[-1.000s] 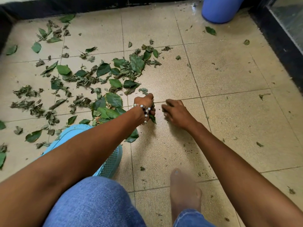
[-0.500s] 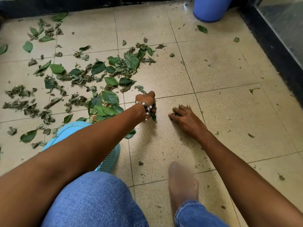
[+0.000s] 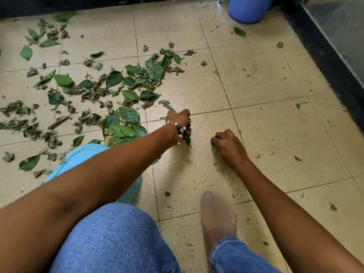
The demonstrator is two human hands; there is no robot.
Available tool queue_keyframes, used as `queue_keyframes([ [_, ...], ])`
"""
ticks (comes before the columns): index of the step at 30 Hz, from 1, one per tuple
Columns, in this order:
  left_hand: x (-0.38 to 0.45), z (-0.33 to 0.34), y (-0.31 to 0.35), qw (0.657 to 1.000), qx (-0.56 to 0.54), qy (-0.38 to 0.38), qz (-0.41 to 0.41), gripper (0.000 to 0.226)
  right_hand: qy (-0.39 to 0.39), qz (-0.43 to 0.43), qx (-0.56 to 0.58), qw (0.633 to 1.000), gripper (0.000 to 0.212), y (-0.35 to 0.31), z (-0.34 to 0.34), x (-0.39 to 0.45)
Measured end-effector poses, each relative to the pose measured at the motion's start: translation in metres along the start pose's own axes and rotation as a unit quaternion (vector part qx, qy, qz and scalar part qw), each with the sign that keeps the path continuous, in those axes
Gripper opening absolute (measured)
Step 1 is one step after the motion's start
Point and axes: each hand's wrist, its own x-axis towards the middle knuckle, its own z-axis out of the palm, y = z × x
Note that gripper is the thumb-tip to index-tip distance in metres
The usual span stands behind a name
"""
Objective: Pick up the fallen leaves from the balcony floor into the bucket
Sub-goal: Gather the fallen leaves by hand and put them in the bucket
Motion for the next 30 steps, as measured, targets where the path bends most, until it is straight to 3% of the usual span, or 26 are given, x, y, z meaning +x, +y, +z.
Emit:
queue_keyframes([
  [7,0.001,0.002,-0.004,1.000,0.010,-0.002,-0.001,0.034,-0.006,-0.006,-0.007,1.000,0.023,0.016,-0.005,0.011],
  [9,0.002,0.002,-0.005,1.000,0.015,-0.004,-0.002,0.036,0.042,0.061,0.135,0.988,0.017,0.020,-0.010,0.012],
  [10,0.002,0.003,-0.005,1.000,0.014,-0.006,-0.004,0.037,0.082,0.122,0.251,0.957,0.014,0.020,-0.016,0.011],
  [11,0.003,0.003,-0.005,1.000,0.012,-0.007,-0.008,0.038,0.115,0.195,0.378,0.898,0.014,0.020,-0.021,0.011],
  [12,0.004,0.004,-0.006,1.000,0.006,-0.009,-0.013,0.039,0.133,0.260,0.502,0.814,0.014,0.021,-0.028,0.011],
  [15,0.003,0.009,-0.006,0.999,-0.017,-0.026,-0.031,0.039,0.150,0.315,0.776,0.525,0.017,0.023,-0.039,0.017],
  [16,0.004,0.012,-0.005,0.998,-0.031,-0.034,-0.038,0.038,0.151,0.305,0.818,0.464,0.021,0.021,-0.042,0.021],
  [18,0.007,0.020,-0.003,0.996,-0.063,-0.039,-0.046,0.036,0.143,0.288,0.853,0.410,0.025,0.015,-0.050,0.029],
  [24,0.016,0.042,0.003,0.979,-0.179,-0.011,-0.096,0.034,0.119,0.272,0.884,0.362,0.011,0.007,-0.064,0.046],
  [30,-0.028,0.083,0.061,0.935,-0.323,0.043,-0.140,0.024,0.159,0.249,0.834,0.467,0.014,-0.010,-0.130,0.056],
])
